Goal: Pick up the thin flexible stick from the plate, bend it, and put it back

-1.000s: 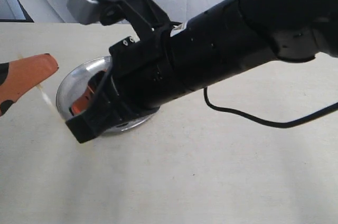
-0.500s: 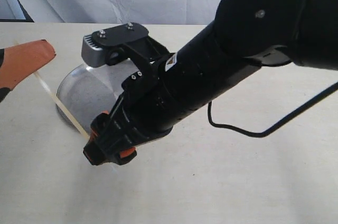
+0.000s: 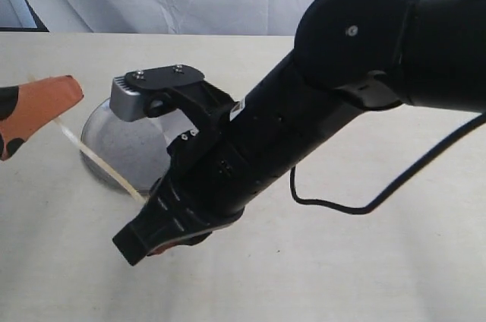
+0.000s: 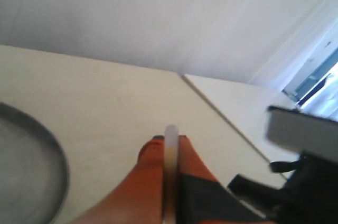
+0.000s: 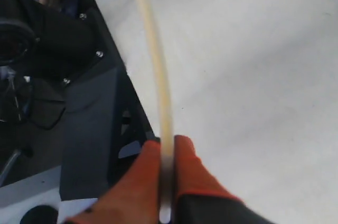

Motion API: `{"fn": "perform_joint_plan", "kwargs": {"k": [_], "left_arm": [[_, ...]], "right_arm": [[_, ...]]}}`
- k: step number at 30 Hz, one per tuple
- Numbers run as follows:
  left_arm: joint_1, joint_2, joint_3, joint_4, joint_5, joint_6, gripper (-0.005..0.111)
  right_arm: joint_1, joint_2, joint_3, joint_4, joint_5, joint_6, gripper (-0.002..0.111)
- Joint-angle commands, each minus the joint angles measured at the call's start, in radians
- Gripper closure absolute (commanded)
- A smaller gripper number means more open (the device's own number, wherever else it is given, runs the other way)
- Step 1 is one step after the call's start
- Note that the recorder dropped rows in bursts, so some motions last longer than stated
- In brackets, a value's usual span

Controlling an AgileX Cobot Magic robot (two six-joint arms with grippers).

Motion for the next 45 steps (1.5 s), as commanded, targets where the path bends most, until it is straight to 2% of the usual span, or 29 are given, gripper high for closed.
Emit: {"fn": "perform_joint_plan", "kwargs": {"k": [1,7,10,14,18,19,24,28,31,33,34,35,37,38,40,42,43,45], "left_arm": [[-0.005,-0.001,0.001,0.161,0.034,-0.007,0.106],[-0.005,-0.001,0.001,0.120,-0.086,-0.014,0.106],[-0.005,-0.001,0.001,0.023,-0.188,-0.054,0.106],[-0.049,-0.001,-0.007,-0.143,-0.188,-0.093,0.106],[-0.110,-0.001,-0.051,-0.171,-0.188,-0.083,0.106],[-0.124,-0.001,-0.062,-0.171,-0.179,-0.083,0.106],[-0.197,-0.001,-0.116,-0.142,0.044,-0.044,0.106],[-0.245,0.016,-0.129,-0.008,0.112,-0.046,0.106],[-0.278,0.038,-0.129,0.109,0.113,-0.093,0.106],[-0.296,0.046,-0.129,0.131,0.095,-0.119,0.106],[-0.305,0.046,-0.129,0.117,0.074,-0.119,0.106],[-0.322,0.046,-0.130,0.048,0.021,-0.119,0.106],[-0.351,0.046,-0.144,-0.073,-0.050,-0.119,0.106],[-0.363,0.046,-0.157,-0.086,-0.059,-0.119,0.106],[-0.398,0.046,-0.203,-0.091,-0.041,-0.119,0.106],[-0.424,0.046,-0.244,-0.087,0.017,-0.114,0.106],[-0.424,0.050,-0.261,-0.047,0.059,-0.109,0.106],[-0.424,0.058,-0.266,0.095,0.174,-0.109,0.106]], "right_arm": [[-0.003,-0.116,-0.009,0.062,-0.101,-0.044,0.107],[-0.003,-0.198,-0.009,-0.046,-0.272,-0.018,0.107],[-0.003,-0.197,-0.009,-0.138,-0.301,0.048,0.109],[-0.003,-0.153,-0.009,-0.245,-0.241,0.145,0.109],[-0.001,-0.113,-0.009,-0.169,-0.088,0.102,0.109],[-0.001,-0.111,-0.009,-0.122,-0.049,0.057,0.109],[-0.001,-0.152,-0.009,0.158,0.016,-0.169,0.109],[-0.001,-0.236,-0.009,0.163,-0.065,-0.185,0.109],[-0.003,-0.307,-0.009,0.057,-0.148,-0.115,0.109],[-0.003,-0.347,-0.009,-0.085,-0.195,-0.002,0.109],[-0.003,-0.359,-0.009,-0.170,-0.203,0.052,0.109],[-0.003,-0.369,-0.009,-0.344,-0.192,0.189,0.109],[-0.003,-0.358,-0.009,-0.525,-0.148,0.382,0.109],[-0.003,-0.349,-0.009,-0.542,-0.137,0.401,0.109],[-0.001,-0.308,-0.009,-0.510,-0.111,0.396,0.109],[-0.001,-0.254,-0.009,-0.348,-0.074,0.287,0.109],[-0.001,-0.228,-0.009,-0.223,-0.045,0.191,0.109],[-0.001,-0.231,-0.009,-0.091,-0.042,0.085,0.109]]}}
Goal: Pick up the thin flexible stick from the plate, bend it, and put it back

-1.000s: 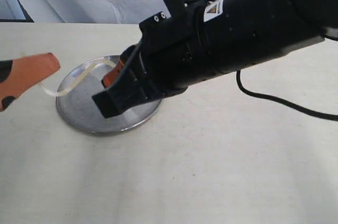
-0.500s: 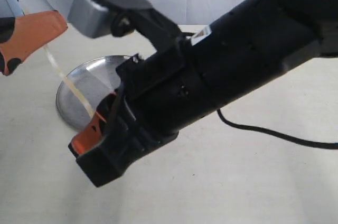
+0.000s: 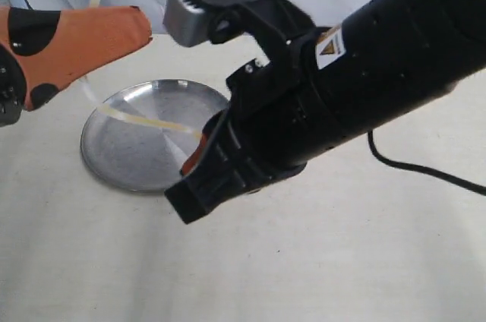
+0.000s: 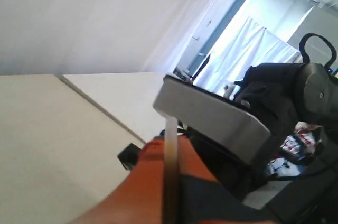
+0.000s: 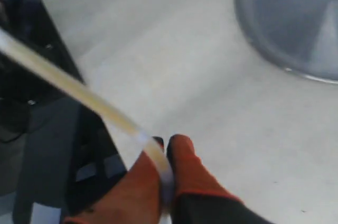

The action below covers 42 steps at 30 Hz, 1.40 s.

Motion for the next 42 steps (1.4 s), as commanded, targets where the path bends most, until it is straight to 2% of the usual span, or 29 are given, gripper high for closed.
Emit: {"fn": "perform_joint_plan", "kwargs": {"k": [1,3,7,13,17,24,29,32,35,39,42], "left_arm": [[-0.011,0.022,-0.013,0.305,0.193,-0.013,0.106],[-0.011,0.042,-0.013,0.503,0.269,-0.156,0.106],[-0.011,0.062,-0.005,0.493,0.211,-0.180,0.106],[-0.011,0.062,-0.005,0.193,0.032,-0.131,0.106],[-0.011,0.062,-0.005,0.022,-0.012,-0.061,0.106],[-0.011,0.062,-0.005,-0.052,0.099,0.036,0.106],[-0.011,0.062,-0.005,-0.052,0.194,0.130,0.106],[-0.011,0.062,-0.005,0.023,0.292,0.186,0.106],[-0.011,0.062,-0.005,0.224,0.396,0.118,0.107],[-0.011,0.062,-0.005,0.450,0.410,-0.053,0.107],[-0.011,0.062,-0.005,0.463,0.374,-0.113,0.107]], "right_arm": [[0.001,-0.017,-0.007,0.257,-0.043,-0.185,0.109],[0.001,-0.064,-0.007,0.257,-0.097,-0.184,0.109],[0.001,-0.124,-0.007,0.216,-0.190,-0.184,0.109],[-0.001,-0.090,-0.007,0.011,-0.180,-0.040,0.109],[-0.001,-0.035,-0.007,-0.053,-0.113,0.015,0.109],[0.001,0.024,-0.007,0.030,-0.038,-0.017,0.109],[0.001,0.024,-0.007,0.267,-0.042,-0.231,0.109],[0.001,0.020,-0.007,0.338,-0.071,-0.318,0.109],[-0.001,-0.003,-0.007,0.308,-0.161,-0.313,0.109],[-0.001,-0.033,-0.007,0.154,-0.273,-0.179,0.109],[-0.001,-0.035,-0.007,-0.016,-0.278,-0.044,0.109]]}}
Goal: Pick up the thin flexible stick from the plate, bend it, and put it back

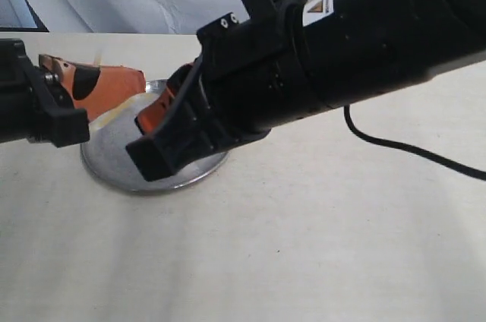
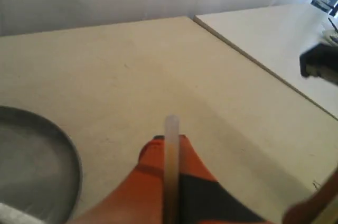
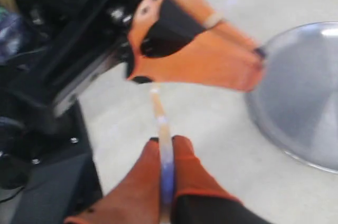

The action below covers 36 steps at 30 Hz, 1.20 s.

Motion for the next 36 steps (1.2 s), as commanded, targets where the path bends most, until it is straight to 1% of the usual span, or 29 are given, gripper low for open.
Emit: {"fn": "perform_joint_plan", "kwargs": {"k": [1,2,4,6,7,9,11,13,15,17,20,22,25,28,30,33,35,36], "left_arm": [[-0.005,-0.002,0.005,0.080,-0.037,-0.075,0.107],[-0.005,-0.002,0.005,0.034,-0.069,-0.075,0.107],[-0.005,-0.002,0.005,-0.080,-0.139,-0.065,0.107],[-0.005,-0.002,0.005,-0.193,-0.196,-0.039,0.107],[-0.005,-0.002,0.005,-0.251,-0.225,-0.017,0.107],[-0.005,-0.002,0.005,-0.336,-0.234,0.016,0.107],[-0.005,-0.002,0.005,-0.374,-0.206,0.072,0.107],[-0.005,-0.002,0.005,-0.360,-0.143,0.116,0.107],[-0.005,-0.002,0.005,-0.296,-0.068,0.151,0.107],[-0.005,-0.002,0.005,-0.166,0.031,0.146,0.107],[-0.005,-0.002,0.005,0.033,0.107,0.079,0.107],[-0.005,-0.002,0.005,0.141,0.120,-0.005,0.107],[-0.005,-0.002,0.010,0.153,0.114,-0.034,0.107],[-0.005,-0.002,0.010,0.153,0.078,-0.076,0.107],[-0.005,-0.002,0.010,0.106,0.024,-0.090,0.107],[-0.005,-0.002,0.010,-0.042,-0.100,-0.093,0.107],[-0.005,-0.002,0.010,-0.161,-0.159,-0.079,0.107],[-0.005,-0.002,0.010,-0.206,-0.172,-0.066,0.107]], "right_arm": [[-0.003,-0.024,-0.007,-0.232,-0.068,0.202,0.109],[-0.003,-0.015,-0.007,-0.318,-0.047,0.277,0.109],[-0.003,0.009,-0.007,-0.420,0.007,0.360,0.109],[-0.003,0.046,-0.007,-0.450,0.048,0.387,0.109],[-0.003,0.071,-0.007,-0.439,0.057,0.387,0.109],[0.003,0.124,-0.007,-0.353,0.067,0.361,0.109],[0.024,0.173,-0.007,-0.223,0.067,0.241,0.109],[0.053,0.204,-0.007,-0.094,0.065,0.120,0.109],[0.076,0.218,-0.007,0.038,0.058,0.004,0.109],[0.090,0.214,-0.007,0.125,0.040,-0.064,0.109],[0.090,0.168,-0.007,0.132,0.000,-0.067,0.109],[0.088,0.123,-0.007,0.108,-0.035,-0.067,0.109],[0.086,0.040,-0.007,0.046,-0.105,-0.050,0.109],[0.086,-0.031,-0.007,-0.063,-0.164,0.044,0.109],[0.086,-0.053,-0.007,-0.196,-0.174,0.153,0.109],[0.086,-0.047,-0.007,-0.380,-0.136,0.340,0.109],[0.086,-0.028,-0.007,-0.455,-0.083,0.422,0.109],[0.086,-0.014,-0.007,-0.463,-0.059,0.439,0.109]]}}
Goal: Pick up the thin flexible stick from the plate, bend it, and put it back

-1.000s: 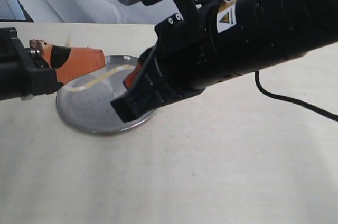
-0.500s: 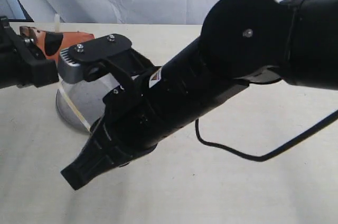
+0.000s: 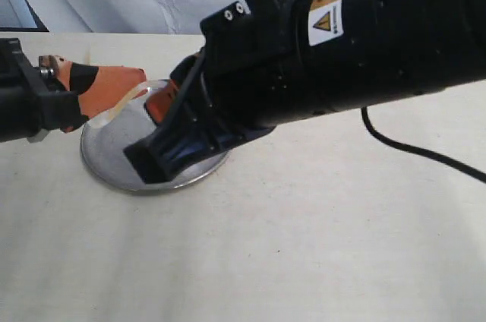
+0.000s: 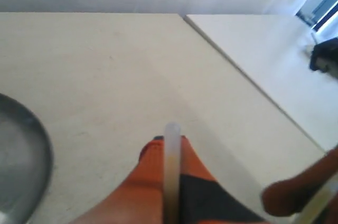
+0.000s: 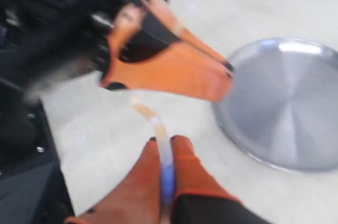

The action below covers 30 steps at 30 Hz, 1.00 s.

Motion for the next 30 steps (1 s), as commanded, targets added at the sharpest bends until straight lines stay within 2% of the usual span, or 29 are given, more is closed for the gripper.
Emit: {"fn": "perform_joint_plan", "kwargs": {"k": [1,5,13,16,18,21,23,25,30], "left_arm": [[-0.005,0.003,0.009,-0.209,-0.122,0.054,0.107],[-0.005,0.003,0.009,-0.340,-0.098,0.196,0.107],[-0.003,0.003,0.009,-0.359,-0.020,0.251,0.105],[-0.003,0.003,0.001,-0.366,0.003,0.304,0.094],[-0.003,0.001,-0.009,-0.368,0.024,0.310,0.083],[-0.003,-0.003,-0.029,-0.392,0.048,0.333,0.059],[-0.003,-0.010,-0.041,-0.392,0.080,0.345,0.049],[-0.003,-0.017,-0.048,-0.392,0.112,0.365,0.046],[-0.003,-0.056,-0.066,-0.360,0.188,0.411,0.049]], "right_arm": [[-0.001,0.033,-0.010,-0.132,0.035,0.153,0.109],[0.008,0.088,-0.010,-0.097,0.063,0.150,0.109],[0.010,0.122,-0.010,-0.164,0.069,0.150,0.109],[0.010,0.141,-0.010,-0.208,0.069,0.150,0.109],[0.010,0.163,-0.010,-0.239,0.069,0.159,0.109],[-0.002,0.217,-0.010,-0.245,0.070,0.161,0.109],[-0.012,0.251,-0.010,-0.245,0.065,0.161,0.109],[-0.033,0.290,-0.010,-0.249,0.047,0.161,0.109],[-0.113,0.391,-0.010,-0.249,-0.046,0.161,0.109]]}}
